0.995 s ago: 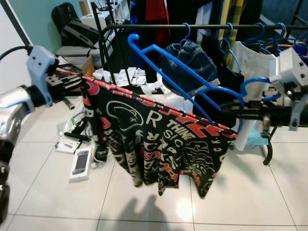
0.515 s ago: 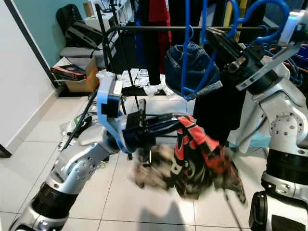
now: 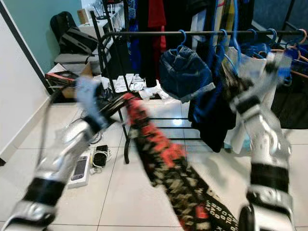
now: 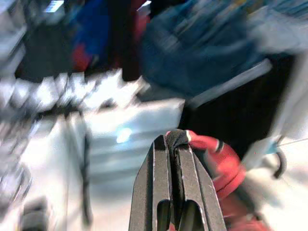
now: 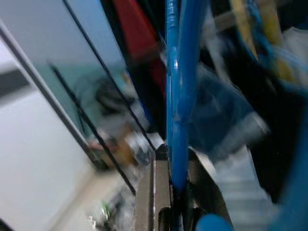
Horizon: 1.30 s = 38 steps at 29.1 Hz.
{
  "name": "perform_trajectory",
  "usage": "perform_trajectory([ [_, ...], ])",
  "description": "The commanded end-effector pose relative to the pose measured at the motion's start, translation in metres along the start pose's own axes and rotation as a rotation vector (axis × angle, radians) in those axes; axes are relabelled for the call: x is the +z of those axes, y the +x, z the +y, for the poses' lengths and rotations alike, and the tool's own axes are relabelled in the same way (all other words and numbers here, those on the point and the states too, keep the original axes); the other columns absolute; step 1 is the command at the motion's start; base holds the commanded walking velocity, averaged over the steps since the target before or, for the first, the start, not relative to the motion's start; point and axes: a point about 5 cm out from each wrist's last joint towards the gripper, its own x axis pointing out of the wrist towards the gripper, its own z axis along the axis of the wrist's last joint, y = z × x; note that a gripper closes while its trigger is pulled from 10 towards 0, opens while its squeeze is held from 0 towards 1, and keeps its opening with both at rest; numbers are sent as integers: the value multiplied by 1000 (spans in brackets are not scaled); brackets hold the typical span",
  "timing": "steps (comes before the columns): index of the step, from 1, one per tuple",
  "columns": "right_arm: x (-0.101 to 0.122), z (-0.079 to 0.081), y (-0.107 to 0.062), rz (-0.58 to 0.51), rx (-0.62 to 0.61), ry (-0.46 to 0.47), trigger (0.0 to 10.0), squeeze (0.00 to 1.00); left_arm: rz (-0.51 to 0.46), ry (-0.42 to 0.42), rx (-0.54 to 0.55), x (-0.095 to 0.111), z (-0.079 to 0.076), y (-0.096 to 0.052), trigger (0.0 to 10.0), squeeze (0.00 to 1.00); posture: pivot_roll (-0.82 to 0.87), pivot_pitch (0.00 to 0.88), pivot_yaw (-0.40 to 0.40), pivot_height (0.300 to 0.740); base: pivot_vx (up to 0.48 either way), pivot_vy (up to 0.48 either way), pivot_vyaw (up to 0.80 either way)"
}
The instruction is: Hang hanger
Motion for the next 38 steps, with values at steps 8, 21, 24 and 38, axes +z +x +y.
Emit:
perform_trajectory([
  [8, -71, -10, -22, 225, -80, -64, 10000, 0, 272, -64, 225, -76, 33, -30, 10000, 0, -21, 49, 37, 740, 0, 0, 0],
  [21, -106, -25, -31, 309, -184, -68, 10000, 0, 415, -67, 386, -118, 43, -47, 10000, 0, -21, 0, 42, 740, 0, 0, 0],
  [24, -100, -26, -26, 276, -201, -77, 10000, 0, 360, -51, 399, -105, 49, -34, 10000, 0, -31, 0, 51, 740, 0, 0, 0],
  [38, -79, -51, -26, 198, -293, -113, 10000, 0, 291, -18, 453, -82, 67, -19, 10000, 0, -51, 0, 62, 740, 0, 0, 0],
])
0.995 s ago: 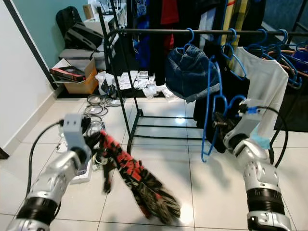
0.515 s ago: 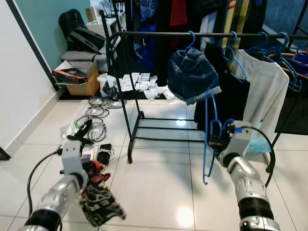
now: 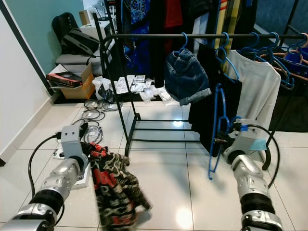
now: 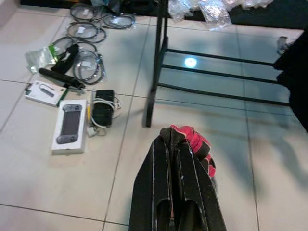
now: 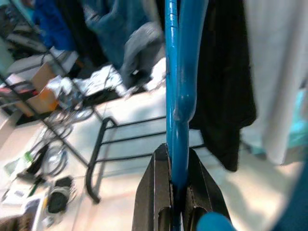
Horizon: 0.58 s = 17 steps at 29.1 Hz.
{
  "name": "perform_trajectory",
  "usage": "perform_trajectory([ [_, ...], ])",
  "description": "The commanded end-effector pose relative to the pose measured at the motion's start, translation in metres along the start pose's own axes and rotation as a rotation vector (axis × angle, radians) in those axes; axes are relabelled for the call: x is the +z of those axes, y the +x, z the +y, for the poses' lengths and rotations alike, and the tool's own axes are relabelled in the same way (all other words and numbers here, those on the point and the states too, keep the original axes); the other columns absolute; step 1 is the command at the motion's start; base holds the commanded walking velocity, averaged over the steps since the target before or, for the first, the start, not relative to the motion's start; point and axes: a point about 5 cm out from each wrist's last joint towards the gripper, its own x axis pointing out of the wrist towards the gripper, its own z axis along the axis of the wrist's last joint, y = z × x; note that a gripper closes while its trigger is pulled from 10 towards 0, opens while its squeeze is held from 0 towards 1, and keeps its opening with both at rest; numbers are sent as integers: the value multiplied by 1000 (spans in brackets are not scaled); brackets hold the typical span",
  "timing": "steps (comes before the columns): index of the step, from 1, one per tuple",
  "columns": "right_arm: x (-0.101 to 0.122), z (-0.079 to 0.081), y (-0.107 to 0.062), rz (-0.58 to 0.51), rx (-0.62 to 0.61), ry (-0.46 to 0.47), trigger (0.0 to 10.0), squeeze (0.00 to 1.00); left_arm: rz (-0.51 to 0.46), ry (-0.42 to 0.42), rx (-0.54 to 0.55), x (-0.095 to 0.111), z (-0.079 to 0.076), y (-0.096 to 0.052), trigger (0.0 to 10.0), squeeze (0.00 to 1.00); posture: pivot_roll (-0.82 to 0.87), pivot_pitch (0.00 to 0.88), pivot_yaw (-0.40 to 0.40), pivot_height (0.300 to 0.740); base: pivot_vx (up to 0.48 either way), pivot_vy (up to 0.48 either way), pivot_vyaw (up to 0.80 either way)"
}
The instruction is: Hang hanger
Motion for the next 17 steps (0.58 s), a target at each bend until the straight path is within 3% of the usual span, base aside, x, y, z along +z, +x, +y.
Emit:
perform_trajectory([
  [1, 3, -1, 1, -19, -9, 6, 10000, 0, -43, -5, 31, 9, 9, 1, 10000, 0, -51, 0, 62, 740, 0, 0, 0],
  [8, 3, -1, 5, -11, -16, -9, 10000, 0, -35, -37, 67, 10, 16, 3, 10000, 0, -51, 0, 63, 740, 0, 0, 0],
  [12, -25, 10, 5, 115, -4, -100, 10000, 0, -11, -11, 54, 3, 14, 2, 10000, 0, -34, 0, 55, 740, 0, 0, 0],
  [16, -33, 11, 4, 146, -7, -111, 10000, 0, 2, -3, 49, -1, 13, 2, 10000, 0, -32, 0, 51, 740, 0, 0, 0],
  [17, -44, 12, 1, 190, -22, -106, 10000, 0, 36, -8, 40, -10, 12, 0, 10000, 0, -21, 0, 30, 740, 0, 0, 0],
])
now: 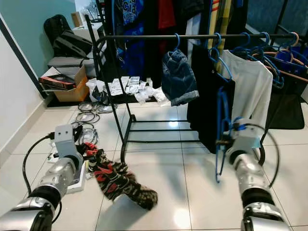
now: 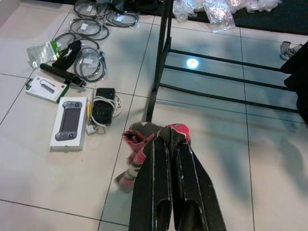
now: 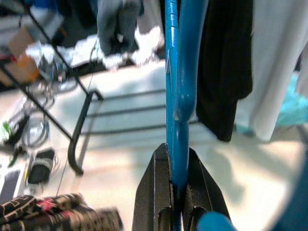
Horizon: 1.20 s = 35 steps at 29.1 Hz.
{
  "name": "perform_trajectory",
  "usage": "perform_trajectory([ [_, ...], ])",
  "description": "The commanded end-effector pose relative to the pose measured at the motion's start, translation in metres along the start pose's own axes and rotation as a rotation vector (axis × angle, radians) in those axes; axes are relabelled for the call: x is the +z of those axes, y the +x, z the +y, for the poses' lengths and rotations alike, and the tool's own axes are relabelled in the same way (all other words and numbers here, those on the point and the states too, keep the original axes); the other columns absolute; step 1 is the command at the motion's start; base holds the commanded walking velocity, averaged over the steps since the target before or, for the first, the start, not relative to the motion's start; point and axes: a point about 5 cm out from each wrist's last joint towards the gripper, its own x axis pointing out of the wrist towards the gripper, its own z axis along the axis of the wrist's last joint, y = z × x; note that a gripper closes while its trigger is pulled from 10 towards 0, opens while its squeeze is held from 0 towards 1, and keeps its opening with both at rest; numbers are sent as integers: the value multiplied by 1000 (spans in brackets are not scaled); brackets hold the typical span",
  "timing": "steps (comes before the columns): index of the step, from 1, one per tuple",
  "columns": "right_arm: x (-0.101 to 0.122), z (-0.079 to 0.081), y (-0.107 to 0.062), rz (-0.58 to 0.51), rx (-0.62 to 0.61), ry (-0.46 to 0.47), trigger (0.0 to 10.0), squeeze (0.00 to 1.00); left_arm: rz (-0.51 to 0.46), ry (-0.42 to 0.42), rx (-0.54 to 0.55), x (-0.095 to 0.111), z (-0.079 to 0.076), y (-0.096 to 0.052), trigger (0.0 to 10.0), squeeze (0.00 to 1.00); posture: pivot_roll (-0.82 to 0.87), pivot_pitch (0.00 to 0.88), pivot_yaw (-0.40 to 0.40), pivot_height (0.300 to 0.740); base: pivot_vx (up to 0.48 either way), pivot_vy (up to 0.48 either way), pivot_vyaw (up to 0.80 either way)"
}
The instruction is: Hang hanger
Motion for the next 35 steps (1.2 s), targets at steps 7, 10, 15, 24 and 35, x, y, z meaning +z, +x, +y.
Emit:
perform_trajectory([
  [7, -58, 13, -9, 214, -21, 12, 10000, 0, 204, 132, -127, -62, -12, -19, 10000, 0, -3, 0, -18, 740, 0, 0, 0],
  [10, -70, 12, -14, 256, -38, 33, 10000, 0, 239, 155, -144, -73, -16, -23, 10000, 0, -1, 0, -21, 740, 0, 0, 0],
  [15, -93, 10, -25, 325, -85, 115, 10000, 0, 376, 204, -138, -106, -17, -38, 10000, 0, 27, 0, -37, 740, 0, 0, 800],
  [24, -129, 20, -42, 493, -48, 12, 10000, 0, 626, 216, -208, -151, -20, -66, 10000, 0, 25, 6, -20, 740, 0, 0, 800],
  [35, -143, 29, -48, 572, -10, -67, 10000, 0, 733, 330, -260, -165, -21, -78, 10000, 0, 30, 9, -6, 740, 0, 0, 800],
])
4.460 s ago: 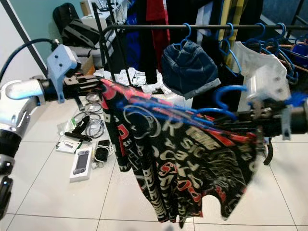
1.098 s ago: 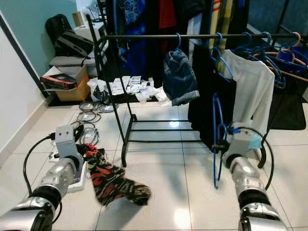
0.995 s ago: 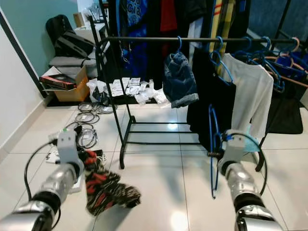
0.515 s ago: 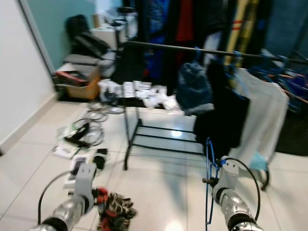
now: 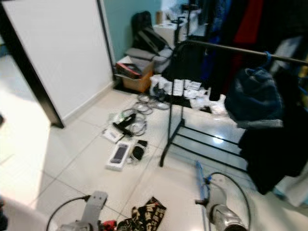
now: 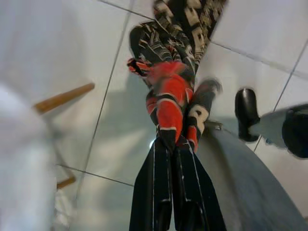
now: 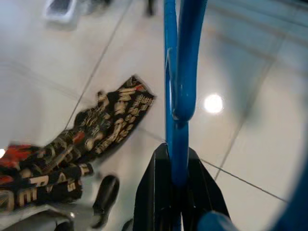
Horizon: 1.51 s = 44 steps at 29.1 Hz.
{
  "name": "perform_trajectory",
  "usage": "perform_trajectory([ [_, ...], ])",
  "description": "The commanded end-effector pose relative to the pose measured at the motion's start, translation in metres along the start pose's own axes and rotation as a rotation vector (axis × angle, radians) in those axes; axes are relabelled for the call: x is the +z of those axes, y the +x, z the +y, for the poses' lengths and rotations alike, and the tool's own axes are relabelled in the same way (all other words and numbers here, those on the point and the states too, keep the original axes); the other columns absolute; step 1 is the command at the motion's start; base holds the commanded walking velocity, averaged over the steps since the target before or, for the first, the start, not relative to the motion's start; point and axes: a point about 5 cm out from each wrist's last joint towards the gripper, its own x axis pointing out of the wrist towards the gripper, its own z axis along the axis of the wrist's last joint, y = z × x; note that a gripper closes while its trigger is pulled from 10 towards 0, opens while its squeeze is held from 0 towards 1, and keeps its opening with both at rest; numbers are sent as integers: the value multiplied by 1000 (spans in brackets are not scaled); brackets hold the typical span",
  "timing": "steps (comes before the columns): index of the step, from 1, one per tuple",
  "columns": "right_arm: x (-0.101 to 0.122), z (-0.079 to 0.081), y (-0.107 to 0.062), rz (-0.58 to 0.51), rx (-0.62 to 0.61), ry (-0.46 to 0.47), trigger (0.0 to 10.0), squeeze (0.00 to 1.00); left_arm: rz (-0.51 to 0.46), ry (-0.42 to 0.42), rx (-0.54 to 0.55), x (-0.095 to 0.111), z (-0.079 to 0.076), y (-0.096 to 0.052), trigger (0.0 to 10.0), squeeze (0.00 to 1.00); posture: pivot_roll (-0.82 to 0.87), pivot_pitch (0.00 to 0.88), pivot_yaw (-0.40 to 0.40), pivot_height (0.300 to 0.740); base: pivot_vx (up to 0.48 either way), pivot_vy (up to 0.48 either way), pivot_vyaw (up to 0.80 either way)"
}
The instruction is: Hang hanger
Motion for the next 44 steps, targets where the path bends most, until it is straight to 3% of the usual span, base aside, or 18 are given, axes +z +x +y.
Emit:
perform_trajectory([
  [1, 1, 3, 1, 2, 9, -19, 10000, 0, 16, 5, 1, -3, 0, 0, 10000, 0, 32, 6, -1, 740, 0, 0, 800],
  [6, 2, 5, 1, 6, 17, -28, 10000, 0, -7, -46, -9, 5, 0, 0, 10000, 0, 34, 0, -3, 740, 0, 0, 800],
  [13, 4, 6, 2, 9, 23, -40, 10000, 0, -21, -33, -68, 13, -10, 1, 10000, 0, 34, 0, -5, 740, 0, 0, 800],
  [20, 6, 6, 2, 6, 21, -49, 10000, 0, -12, 4, -86, 16, -15, 2, 10000, 0, 30, 0, 0, 740, -157, 0, 0],
  [24, 7, 6, 2, 3, 17, -43, 10000, 0, 0, 20, -81, 8, -10, 1, 10000, 0, 31, 0, 3, 740, -338, 0, 0],
  [34, 9, 6, 2, -5, 22, -51, 10000, 0, -10, 14, -68, 10, -9, 1, 10000, 0, 28, 0, 6, 740, -323, 0, 0],
  [44, 12, 10, 2, -13, 58, -60, 10000, 0, -43, -17, -39, 17, -5, 0, 10000, 0, 30, 0, 4, 740, -89, 0, 800],
])
